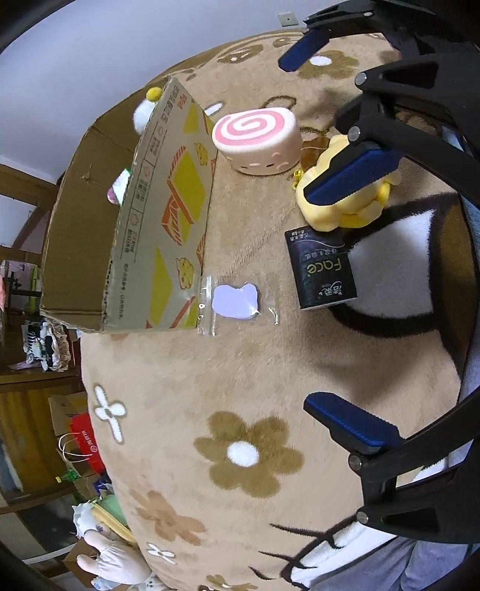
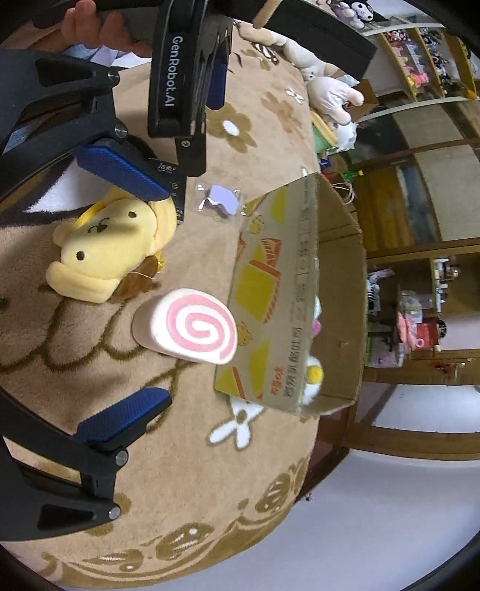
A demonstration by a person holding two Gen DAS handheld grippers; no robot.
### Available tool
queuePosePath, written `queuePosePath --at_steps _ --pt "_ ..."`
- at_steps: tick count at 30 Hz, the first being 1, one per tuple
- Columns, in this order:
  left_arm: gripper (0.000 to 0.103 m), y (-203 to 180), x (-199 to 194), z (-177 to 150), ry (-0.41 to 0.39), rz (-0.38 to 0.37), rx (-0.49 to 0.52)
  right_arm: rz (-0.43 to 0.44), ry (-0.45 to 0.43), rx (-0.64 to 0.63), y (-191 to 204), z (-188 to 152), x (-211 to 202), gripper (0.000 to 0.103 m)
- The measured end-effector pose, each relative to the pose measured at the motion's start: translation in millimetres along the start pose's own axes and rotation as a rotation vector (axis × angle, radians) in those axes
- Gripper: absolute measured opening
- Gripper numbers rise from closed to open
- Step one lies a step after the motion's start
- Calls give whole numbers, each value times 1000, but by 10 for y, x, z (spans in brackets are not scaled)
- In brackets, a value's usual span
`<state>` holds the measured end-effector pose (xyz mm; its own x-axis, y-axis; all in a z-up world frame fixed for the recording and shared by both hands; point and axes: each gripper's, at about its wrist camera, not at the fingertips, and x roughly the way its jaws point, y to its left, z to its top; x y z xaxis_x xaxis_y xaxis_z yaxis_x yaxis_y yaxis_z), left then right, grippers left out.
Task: Organize soft objects
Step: 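Move both tools back toward the yellow dog plush and black tissue pack, then grasp the black 'Face' tissue pack with the left tool while the right tool grasps the yellow dog plush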
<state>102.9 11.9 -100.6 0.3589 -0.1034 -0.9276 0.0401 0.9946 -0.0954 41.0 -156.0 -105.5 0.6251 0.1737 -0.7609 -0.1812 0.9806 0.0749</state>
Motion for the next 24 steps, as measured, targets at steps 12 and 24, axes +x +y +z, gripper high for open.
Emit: queuePosePath --at_steps 12,24 --pt "100 14 168 50 38 -35 -24 18 63 -20 79 -41 162 103" --pt "100 28 396 73 92 -38 -27 31 136 -65 205 -108 334 103"
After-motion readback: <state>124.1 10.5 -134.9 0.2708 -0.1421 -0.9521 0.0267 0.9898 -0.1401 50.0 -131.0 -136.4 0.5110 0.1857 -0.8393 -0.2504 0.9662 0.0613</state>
